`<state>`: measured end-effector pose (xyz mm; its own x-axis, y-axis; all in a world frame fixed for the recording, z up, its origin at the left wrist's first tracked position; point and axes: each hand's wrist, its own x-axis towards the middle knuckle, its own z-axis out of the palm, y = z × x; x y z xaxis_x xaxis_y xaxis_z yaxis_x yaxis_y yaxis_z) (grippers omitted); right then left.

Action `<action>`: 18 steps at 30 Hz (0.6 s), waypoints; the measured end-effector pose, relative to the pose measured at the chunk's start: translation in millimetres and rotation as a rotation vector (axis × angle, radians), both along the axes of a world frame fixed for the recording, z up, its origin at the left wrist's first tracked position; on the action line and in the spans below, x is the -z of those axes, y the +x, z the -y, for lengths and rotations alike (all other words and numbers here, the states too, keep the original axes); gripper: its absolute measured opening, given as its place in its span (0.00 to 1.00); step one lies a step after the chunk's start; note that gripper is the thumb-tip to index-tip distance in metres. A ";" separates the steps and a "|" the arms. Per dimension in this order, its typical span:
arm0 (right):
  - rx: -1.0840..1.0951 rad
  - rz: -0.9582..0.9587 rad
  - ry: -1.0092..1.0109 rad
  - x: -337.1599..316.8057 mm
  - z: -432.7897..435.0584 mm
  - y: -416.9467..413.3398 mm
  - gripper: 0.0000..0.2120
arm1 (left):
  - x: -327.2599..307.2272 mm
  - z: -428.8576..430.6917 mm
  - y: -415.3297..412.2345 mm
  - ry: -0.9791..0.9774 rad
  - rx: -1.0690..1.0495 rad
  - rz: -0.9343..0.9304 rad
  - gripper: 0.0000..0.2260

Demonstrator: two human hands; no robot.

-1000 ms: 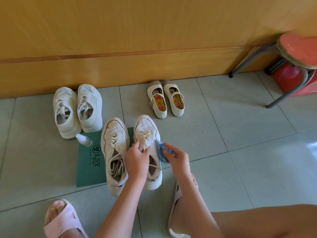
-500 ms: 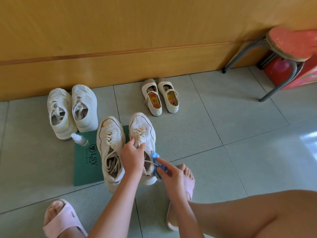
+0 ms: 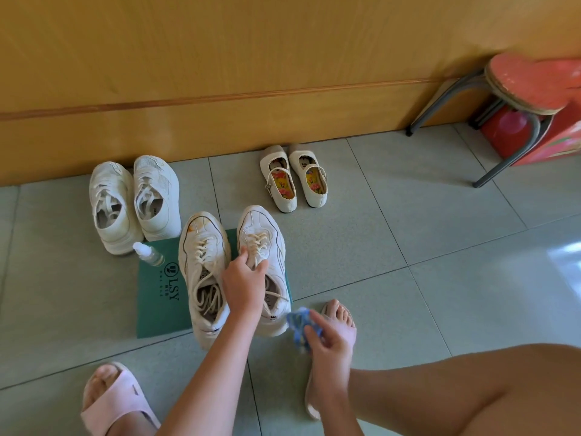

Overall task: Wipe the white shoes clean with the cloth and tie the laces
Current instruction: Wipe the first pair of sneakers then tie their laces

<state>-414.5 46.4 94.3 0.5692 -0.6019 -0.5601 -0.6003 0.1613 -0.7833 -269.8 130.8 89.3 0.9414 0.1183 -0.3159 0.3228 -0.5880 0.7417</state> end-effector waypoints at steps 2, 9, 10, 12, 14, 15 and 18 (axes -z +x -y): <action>-0.034 0.003 -0.190 -7.0 8.8 12.1 0.13 | -0.5 0.2 -0.5 -0.011 0.004 0.004 0.21; -0.375 0.048 -0.184 -29.6 8.4 58.0 0.15 | -3.1 1.0 -0.5 -0.030 -0.008 0.009 0.21; -0.404 0.048 -0.166 -33.8 10.7 58.1 0.16 | -3.2 1.1 -0.5 -0.028 -0.009 0.011 0.21; -0.468 0.067 -0.155 -40.0 14.3 50.1 0.18 | -4.0 0.8 -0.2 -0.020 -0.010 0.011 0.21; -0.530 0.019 -0.132 -43.6 17.8 39.3 0.16 | -3.3 0.0 -0.1 -0.030 -0.010 -0.008 0.21; -0.543 0.020 -0.094 -39.0 21.8 36.8 0.14 | -3.6 -0.5 -0.1 -0.038 -0.007 -0.019 0.21; -0.427 -0.008 -0.053 -25.8 34.5 43.6 0.19 | -3.1 -2.1 -0.8 -0.048 0.009 -0.029 0.23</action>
